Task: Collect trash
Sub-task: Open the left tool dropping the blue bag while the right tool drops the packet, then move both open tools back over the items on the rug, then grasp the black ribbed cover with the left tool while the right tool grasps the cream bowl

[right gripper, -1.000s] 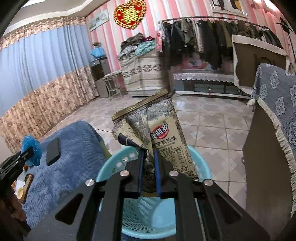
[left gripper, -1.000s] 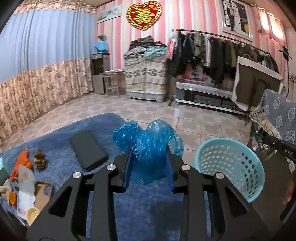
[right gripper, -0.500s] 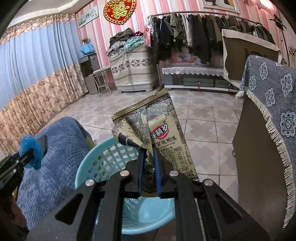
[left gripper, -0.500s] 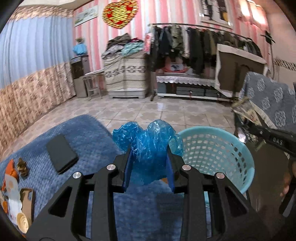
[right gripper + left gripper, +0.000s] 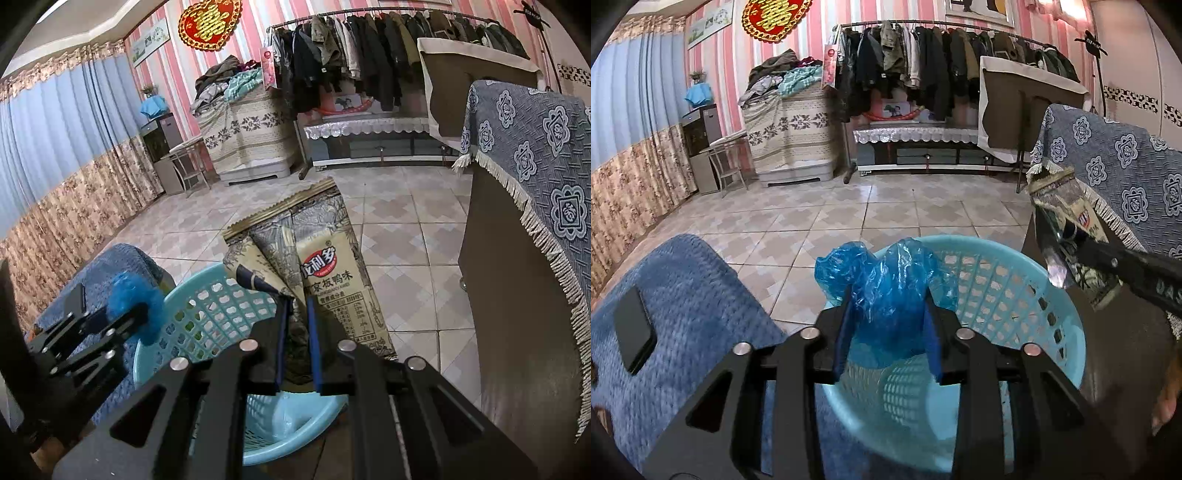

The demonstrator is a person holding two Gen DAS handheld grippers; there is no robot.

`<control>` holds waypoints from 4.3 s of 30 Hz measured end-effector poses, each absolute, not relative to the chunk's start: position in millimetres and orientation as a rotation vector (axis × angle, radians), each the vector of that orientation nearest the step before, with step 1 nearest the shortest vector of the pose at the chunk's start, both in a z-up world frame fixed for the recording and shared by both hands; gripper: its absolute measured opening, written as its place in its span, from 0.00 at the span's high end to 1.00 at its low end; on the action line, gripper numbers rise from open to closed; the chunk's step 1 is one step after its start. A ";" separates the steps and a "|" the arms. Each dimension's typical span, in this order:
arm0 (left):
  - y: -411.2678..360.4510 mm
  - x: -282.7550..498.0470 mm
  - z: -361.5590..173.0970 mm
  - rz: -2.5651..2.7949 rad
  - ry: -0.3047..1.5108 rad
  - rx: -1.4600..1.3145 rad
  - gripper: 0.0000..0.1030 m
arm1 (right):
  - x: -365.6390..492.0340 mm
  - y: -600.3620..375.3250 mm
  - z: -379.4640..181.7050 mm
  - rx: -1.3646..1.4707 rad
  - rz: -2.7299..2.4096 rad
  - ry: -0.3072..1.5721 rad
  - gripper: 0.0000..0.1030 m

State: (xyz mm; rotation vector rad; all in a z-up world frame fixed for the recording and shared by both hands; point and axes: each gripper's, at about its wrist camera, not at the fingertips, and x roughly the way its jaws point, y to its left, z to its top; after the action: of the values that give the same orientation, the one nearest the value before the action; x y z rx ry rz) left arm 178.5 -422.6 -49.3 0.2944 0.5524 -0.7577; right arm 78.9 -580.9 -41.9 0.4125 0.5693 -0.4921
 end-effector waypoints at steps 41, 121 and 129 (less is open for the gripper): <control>-210.1 195.0 23.4 -0.330 0.433 0.106 0.05 | 133.1 -502.6 -37.7 0.365 -0.421 0.538 0.11; 121.0 138.5 -56.4 0.048 0.681 -0.036 0.51 | 211.0 -110.4 -69.0 -0.098 0.328 0.684 0.04; 148.0 138.4 -45.1 0.082 0.682 -0.100 0.53 | 224.5 -84.6 -85.2 -0.154 0.383 0.727 0.07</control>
State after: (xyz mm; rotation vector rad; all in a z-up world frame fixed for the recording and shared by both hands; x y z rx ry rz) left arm 138.4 148.0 -45.1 -0.1002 0.6823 0.0817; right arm 224.5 -84.6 -85.2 -0.1539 0.7272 0.3830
